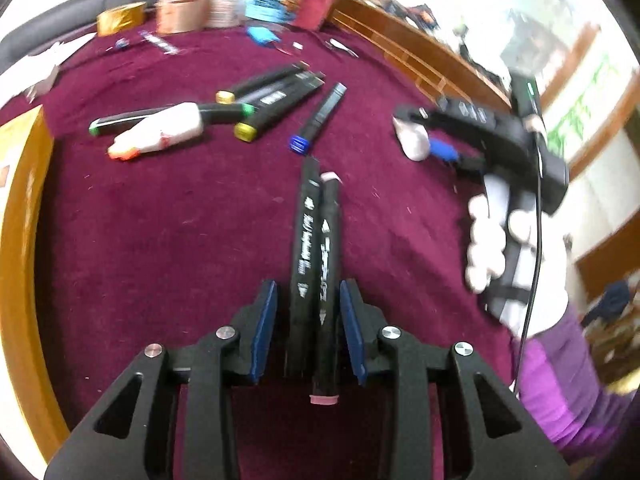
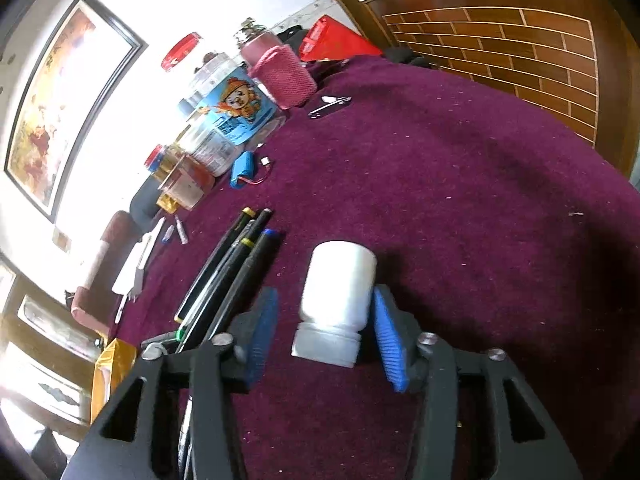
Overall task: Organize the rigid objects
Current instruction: 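Grasp two black markers with the left gripper while the right gripper holds the pill bottle, then carry the markers and the pill bottle over the box and lower them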
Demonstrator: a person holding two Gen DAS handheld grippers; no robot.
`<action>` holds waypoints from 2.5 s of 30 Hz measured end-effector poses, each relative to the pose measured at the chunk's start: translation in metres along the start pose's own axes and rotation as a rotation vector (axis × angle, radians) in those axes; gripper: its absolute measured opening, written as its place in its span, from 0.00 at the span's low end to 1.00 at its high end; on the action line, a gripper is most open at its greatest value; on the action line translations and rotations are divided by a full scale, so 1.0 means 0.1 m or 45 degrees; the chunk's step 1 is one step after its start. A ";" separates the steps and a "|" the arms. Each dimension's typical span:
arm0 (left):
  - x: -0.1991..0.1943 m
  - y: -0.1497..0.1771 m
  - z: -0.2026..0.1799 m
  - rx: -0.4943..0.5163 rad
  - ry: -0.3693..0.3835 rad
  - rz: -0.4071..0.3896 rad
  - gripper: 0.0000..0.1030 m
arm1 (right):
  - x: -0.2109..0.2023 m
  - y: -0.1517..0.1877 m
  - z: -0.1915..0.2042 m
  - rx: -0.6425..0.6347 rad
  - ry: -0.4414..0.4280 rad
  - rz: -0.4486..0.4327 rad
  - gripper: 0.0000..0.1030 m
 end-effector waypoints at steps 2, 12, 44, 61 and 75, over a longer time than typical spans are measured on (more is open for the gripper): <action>0.01 -0.02 0.09 -0.043 -0.005 -0.008 0.29 | 0.01 0.01 0.02 -0.026 0.022 -0.006 0.47; 0.05 -0.09 0.15 0.017 -0.070 -0.021 0.30 | 0.03 0.04 0.05 -0.077 0.086 -0.030 0.47; -1.26 0.14 0.37 -0.202 0.113 -0.504 0.12 | 0.21 0.34 0.38 -0.562 0.497 0.066 0.28; -1.52 0.73 2.83 -0.696 -0.281 -0.295 0.12 | 0.00 1.41 1.88 -0.497 -0.130 0.463 0.28; -1.21 0.62 3.14 -0.762 -0.229 -0.257 0.34 | 0.62 2.78 2.94 -0.706 -0.136 0.697 0.29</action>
Point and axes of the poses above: each gripper's, at about its wrist camera, not at the fingertips, and x roughly the way its jaws point, z to its left, y to its underside, the point moved 8 cm from there along x, roughly the way its jaws point, and after that the axes turned 12 degrees about x, right-handed, at the moved point
